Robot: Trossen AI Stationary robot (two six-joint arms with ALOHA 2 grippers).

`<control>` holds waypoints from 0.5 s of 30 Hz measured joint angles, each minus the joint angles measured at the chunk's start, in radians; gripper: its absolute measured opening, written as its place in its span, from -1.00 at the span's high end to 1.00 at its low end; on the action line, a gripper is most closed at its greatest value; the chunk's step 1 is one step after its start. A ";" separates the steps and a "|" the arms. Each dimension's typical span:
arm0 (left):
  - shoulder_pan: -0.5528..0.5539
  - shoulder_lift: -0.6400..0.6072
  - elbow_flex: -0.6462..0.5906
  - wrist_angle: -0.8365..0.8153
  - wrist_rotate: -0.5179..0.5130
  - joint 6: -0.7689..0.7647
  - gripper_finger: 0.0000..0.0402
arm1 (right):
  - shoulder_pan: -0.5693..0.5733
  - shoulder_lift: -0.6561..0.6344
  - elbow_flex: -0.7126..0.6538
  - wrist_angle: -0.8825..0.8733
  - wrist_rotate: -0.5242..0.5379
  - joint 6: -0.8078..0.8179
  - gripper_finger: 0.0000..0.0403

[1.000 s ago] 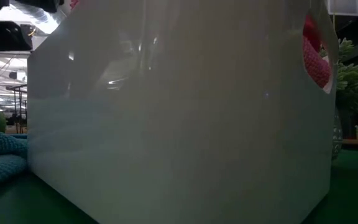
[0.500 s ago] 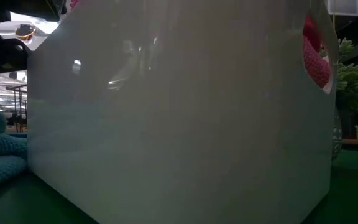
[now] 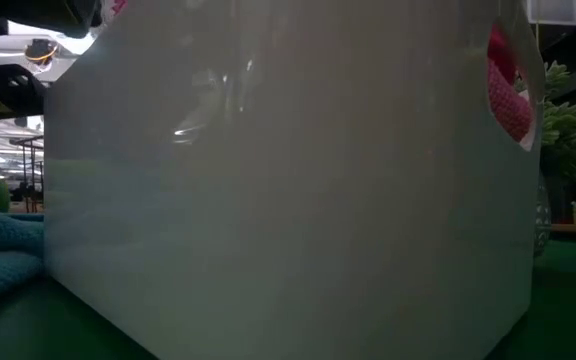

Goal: Sort microfiber towel by color & place in baskets
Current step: Put the blue microfiber cloth into the circular wire basket

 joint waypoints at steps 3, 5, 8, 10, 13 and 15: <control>-0.005 0.000 0.000 0.001 0.033 -0.002 0.99 | 0.000 0.000 0.052 -0.046 0.000 0.000 -0.18; -0.011 0.000 0.002 0.006 0.037 -0.008 0.99 | 0.000 0.000 0.088 -0.081 0.000 0.000 -0.18; -0.023 0.000 0.033 0.007 0.039 0.001 0.99 | 0.000 -0.001 0.139 -0.128 0.000 -0.003 -0.18; -0.031 0.000 0.063 0.009 0.036 0.026 0.99 | 0.000 -0.001 0.170 -0.169 0.000 -0.040 -0.18; -0.041 0.000 0.114 0.005 0.021 0.056 0.99 | 0.000 -0.006 0.201 -0.218 0.017 -0.105 -0.18; -0.048 -0.001 0.155 -0.014 0.004 0.067 1.00 | 0.000 -0.011 0.212 -0.241 0.047 -0.130 -0.18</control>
